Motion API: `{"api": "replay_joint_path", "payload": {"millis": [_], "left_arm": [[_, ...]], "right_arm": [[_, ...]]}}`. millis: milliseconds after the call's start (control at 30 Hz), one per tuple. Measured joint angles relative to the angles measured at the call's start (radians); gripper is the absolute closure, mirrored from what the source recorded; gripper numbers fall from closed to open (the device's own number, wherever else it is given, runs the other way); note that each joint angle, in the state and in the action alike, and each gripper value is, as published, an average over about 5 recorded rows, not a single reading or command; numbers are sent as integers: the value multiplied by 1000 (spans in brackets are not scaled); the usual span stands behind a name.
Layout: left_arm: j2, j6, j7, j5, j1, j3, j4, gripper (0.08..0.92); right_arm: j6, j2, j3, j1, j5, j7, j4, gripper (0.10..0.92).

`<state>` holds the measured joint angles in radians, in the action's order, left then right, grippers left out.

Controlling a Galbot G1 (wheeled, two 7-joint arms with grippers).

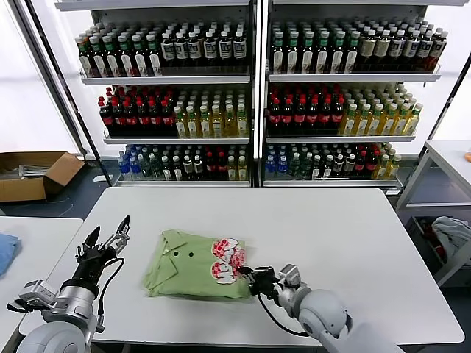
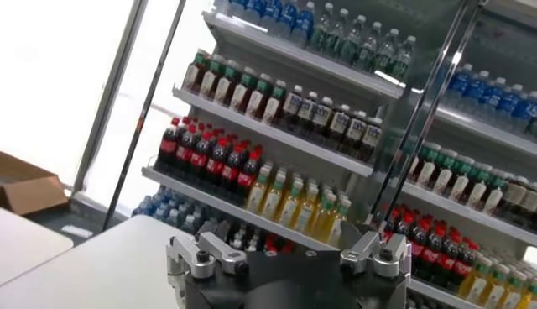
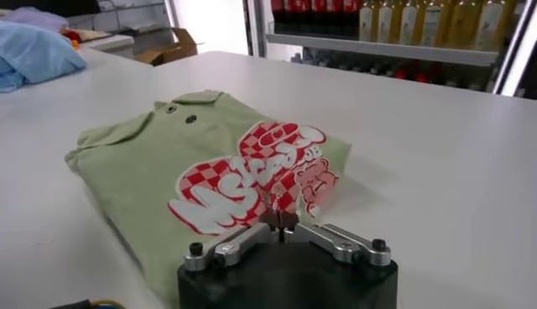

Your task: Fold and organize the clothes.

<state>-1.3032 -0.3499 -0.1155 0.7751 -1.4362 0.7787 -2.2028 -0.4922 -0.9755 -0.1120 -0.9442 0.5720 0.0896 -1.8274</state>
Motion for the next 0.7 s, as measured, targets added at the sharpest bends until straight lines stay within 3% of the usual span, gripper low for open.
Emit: {"api": "replay_joint_path", "payload": {"millis": [467,700], "left_arm": [[-18,-3,0,11,-7,-14,-7,177],[-20,-6,2,10,-13,-18,-20,177]], "right_arm": [[20,204,199,-139,55,35,-92,903],[47,210,272,-213,44,9,-166,724]]}}
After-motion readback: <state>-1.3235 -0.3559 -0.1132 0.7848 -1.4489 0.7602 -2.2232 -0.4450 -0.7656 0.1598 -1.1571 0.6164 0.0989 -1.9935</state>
